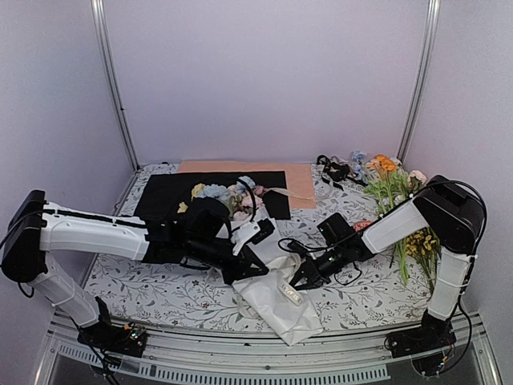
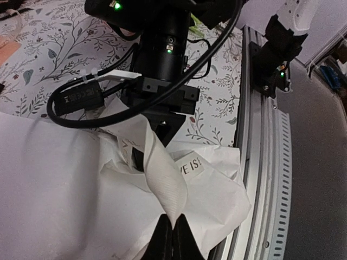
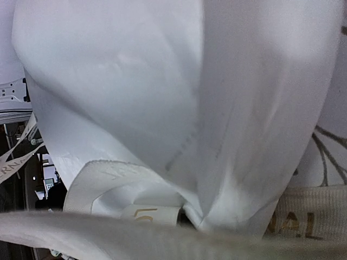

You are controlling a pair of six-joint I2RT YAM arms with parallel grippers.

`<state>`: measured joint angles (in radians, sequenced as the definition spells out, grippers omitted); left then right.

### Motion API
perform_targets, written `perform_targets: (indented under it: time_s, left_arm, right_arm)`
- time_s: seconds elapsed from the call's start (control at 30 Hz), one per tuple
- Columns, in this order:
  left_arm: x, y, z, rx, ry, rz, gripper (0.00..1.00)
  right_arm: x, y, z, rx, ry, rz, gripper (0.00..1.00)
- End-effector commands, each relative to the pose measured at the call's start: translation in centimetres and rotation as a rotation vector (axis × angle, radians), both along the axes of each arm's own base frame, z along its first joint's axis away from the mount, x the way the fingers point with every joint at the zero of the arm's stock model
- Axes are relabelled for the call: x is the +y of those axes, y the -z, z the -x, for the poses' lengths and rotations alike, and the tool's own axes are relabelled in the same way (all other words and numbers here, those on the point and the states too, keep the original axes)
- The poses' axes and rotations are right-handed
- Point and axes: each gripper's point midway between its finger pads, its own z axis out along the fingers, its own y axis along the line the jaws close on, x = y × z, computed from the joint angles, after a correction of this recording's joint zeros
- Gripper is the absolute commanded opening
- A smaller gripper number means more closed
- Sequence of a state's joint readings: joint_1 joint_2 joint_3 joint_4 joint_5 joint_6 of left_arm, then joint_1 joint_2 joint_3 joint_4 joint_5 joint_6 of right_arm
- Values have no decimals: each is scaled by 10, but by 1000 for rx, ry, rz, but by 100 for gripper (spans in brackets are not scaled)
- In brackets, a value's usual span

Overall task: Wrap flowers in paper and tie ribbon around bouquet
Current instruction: Cross the ribbon over the folded bouquet.

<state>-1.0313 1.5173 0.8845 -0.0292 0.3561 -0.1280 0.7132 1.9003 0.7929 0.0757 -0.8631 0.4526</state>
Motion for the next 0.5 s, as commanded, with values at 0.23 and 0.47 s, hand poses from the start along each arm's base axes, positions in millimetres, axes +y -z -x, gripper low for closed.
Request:
perform_targets:
  time_s: [0.23, 0.47]
  left_arm:
    - [60, 37, -97, 128, -375, 19, 0]
    - [87, 36, -114, 116, -511, -67, 44]
  right_arm:
    - [-16, 29, 2, 29, 40, 119, 8]
    - [-18, 31, 4, 34, 41, 122, 8]
